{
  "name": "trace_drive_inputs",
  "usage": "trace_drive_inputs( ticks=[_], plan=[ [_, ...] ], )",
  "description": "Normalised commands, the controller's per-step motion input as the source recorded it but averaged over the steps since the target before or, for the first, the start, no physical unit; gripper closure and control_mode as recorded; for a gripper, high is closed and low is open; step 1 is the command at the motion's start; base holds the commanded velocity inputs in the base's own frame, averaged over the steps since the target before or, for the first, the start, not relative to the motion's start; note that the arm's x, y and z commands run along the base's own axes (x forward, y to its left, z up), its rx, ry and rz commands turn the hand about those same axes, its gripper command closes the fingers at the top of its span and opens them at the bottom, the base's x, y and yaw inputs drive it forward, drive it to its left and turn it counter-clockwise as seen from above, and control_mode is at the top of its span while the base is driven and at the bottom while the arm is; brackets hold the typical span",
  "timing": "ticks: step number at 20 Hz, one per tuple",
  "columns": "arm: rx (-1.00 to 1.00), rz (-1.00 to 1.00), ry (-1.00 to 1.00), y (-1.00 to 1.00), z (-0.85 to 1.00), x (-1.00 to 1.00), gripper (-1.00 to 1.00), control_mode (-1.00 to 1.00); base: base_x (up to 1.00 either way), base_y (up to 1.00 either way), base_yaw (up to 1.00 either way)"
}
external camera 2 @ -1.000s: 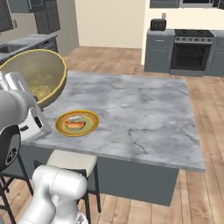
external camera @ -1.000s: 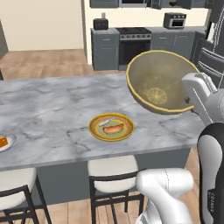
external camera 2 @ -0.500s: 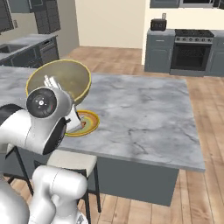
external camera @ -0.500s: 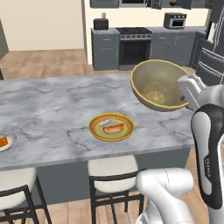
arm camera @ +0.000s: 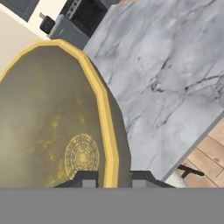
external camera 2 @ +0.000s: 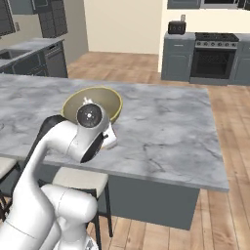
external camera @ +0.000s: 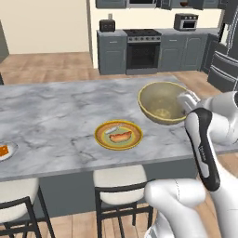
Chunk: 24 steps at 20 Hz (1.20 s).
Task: Take the smaller bowl and place it next to the appetizer plate on the dining counter , and place the larger bowl next to the plate with cooked food.
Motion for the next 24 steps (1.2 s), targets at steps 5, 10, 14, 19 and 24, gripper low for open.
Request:
trace_drive_inputs(
  ticks=[5,10,14,19,24],
  plan=[
    [0.00,0.00,0.05,-0.48,-0.51,0.57,1.00,-1.00,0.00,0.00,0.00],
    [0.00,0.00,0.05,-0.14,-0.57,0.46,1.00,-1.00,0.00,0.00,0.00],
    [0.00,0.00,0.03,-0.03,-0.53,0.50,1.00,-1.00,0.00,0.00,0.00],
    [0.00,0.00,0.02,-0.18,-0.31,0.45,1.00,-1.00,0.00,0.00,0.00],
    [0.00,0.00,0.05,-0.03,-0.39,0.38,1.00,-1.00,0.00,0.00,0.00]
  ],
)
